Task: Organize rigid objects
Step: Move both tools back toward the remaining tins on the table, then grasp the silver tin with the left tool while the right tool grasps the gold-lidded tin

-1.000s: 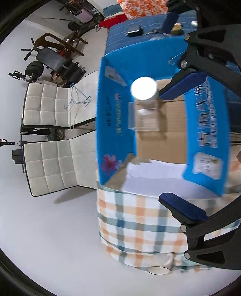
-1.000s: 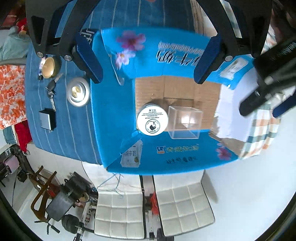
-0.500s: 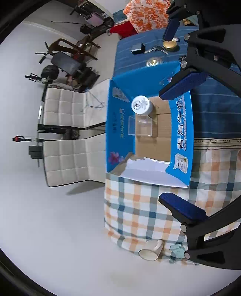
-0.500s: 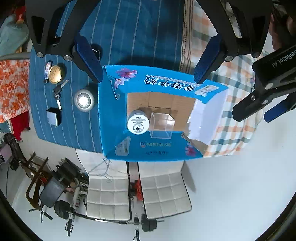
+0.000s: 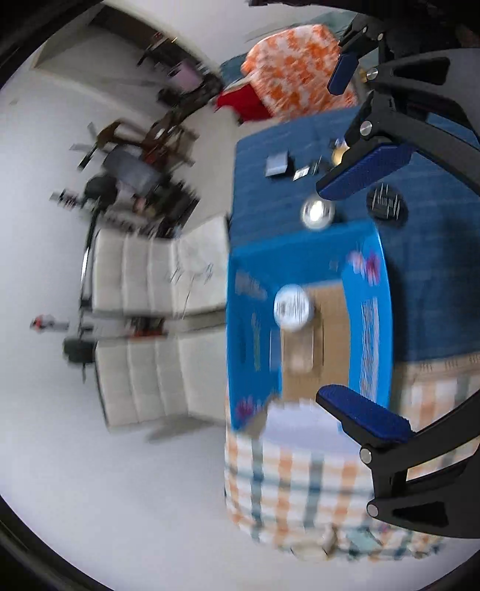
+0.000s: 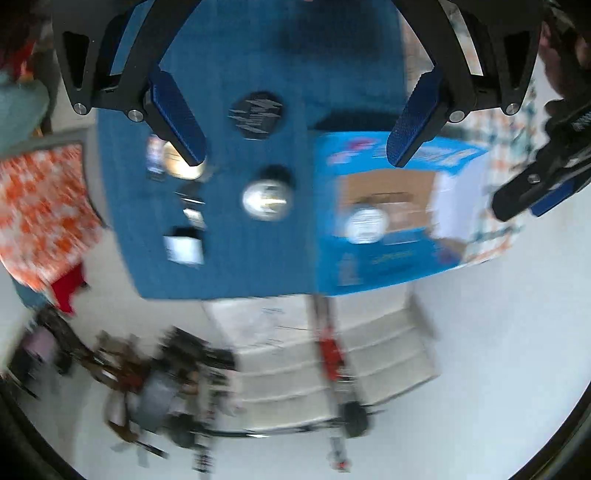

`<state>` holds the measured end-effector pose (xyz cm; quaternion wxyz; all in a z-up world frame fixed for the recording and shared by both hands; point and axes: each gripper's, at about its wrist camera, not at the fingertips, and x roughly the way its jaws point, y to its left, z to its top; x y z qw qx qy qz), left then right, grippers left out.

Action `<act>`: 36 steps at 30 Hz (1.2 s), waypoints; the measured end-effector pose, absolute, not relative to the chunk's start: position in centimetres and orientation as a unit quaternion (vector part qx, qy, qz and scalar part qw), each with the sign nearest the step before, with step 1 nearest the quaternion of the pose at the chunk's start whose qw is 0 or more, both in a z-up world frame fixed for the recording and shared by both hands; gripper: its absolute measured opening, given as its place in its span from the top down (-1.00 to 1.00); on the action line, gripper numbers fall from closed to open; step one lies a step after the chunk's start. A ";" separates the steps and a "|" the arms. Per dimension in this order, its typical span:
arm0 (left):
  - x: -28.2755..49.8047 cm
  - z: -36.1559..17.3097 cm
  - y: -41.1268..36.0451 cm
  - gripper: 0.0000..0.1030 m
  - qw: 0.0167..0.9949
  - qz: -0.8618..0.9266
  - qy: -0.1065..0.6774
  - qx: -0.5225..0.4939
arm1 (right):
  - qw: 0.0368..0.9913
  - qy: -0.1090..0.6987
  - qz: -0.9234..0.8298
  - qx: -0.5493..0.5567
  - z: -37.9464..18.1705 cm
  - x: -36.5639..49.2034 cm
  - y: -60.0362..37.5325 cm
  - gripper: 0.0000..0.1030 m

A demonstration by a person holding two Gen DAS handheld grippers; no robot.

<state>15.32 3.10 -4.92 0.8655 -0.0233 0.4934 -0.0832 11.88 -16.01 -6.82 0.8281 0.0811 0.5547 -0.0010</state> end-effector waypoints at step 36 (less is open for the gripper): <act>27.3 -32.3 -19.0 -0.37 0.641 -0.114 0.737 0.181 | 0.660 0.707 -0.106 0.232 -34.2 17.2 -30.8 -0.36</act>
